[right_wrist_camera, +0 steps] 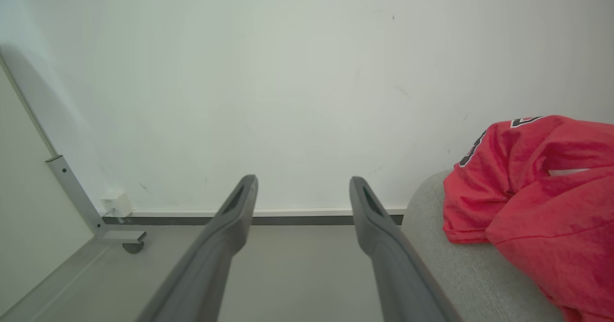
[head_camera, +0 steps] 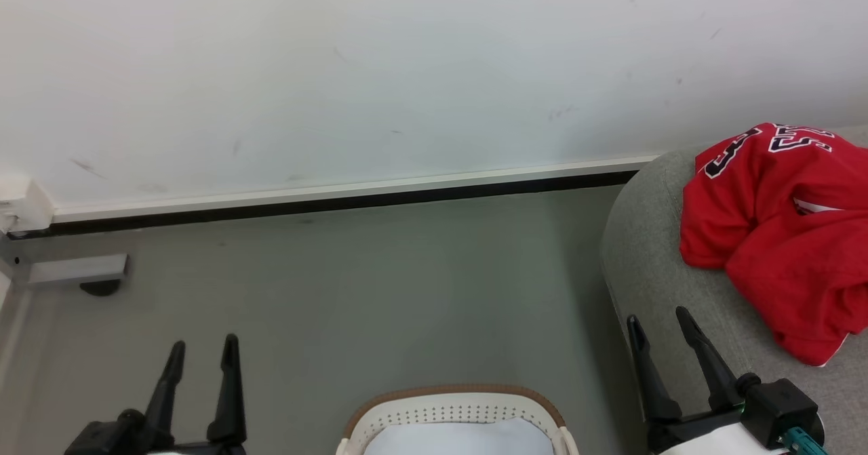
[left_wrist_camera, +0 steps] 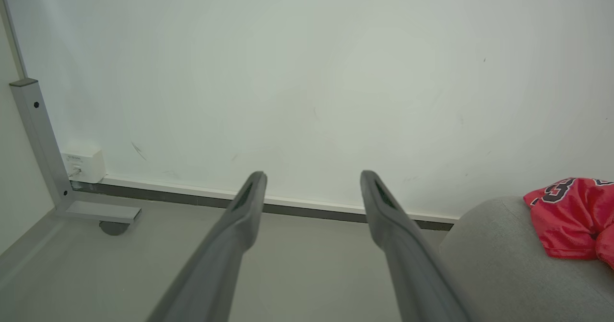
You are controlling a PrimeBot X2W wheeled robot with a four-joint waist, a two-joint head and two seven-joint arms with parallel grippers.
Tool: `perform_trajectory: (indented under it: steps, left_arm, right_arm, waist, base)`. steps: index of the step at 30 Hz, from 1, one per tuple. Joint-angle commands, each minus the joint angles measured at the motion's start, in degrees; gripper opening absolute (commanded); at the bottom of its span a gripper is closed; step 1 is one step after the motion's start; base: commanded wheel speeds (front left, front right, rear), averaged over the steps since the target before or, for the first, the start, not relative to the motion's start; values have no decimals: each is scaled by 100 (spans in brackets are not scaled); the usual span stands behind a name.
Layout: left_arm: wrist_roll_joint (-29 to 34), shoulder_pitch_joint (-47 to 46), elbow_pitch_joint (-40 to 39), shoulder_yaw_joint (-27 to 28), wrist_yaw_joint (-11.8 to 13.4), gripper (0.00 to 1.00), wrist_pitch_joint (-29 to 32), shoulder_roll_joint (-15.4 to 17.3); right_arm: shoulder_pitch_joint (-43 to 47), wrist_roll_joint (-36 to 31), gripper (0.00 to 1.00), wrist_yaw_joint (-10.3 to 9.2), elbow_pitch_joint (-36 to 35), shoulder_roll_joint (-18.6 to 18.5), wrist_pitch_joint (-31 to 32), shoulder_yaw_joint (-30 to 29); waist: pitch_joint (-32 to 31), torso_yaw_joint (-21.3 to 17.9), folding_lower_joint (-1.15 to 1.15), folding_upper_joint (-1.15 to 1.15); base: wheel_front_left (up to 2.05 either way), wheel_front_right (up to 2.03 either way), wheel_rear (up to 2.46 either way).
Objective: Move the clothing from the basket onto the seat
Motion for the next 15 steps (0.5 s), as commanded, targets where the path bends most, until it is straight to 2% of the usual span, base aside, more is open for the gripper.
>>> perform_trajectory:
  steps: [1, 4, 15]
  left_arm:
    - [-2, -2, 1, 3, -1, 0, 0, -1]
    - [-73, 16, 129, 14, 4, 0, 27, -38]
    - [-1133, -111, 235, 59, -1, 0, 339, -37]
  right_arm:
    - [2, 4, 0, 0, -2, 0, 0, 3]
    - [96, 58, 0, 0, 64, 0, 7, 17]
    - [78, 1188, 0, -1, 57, -91, 216, -119]
  waist:
    - [1, 2, 0, 0]
    - [3, 6, 0, 0]
    - [-24, 54, 0, 0]
  base:
    - [0, 0, 0]
    - [0, 0, 0]
    - [0, 0, 0]
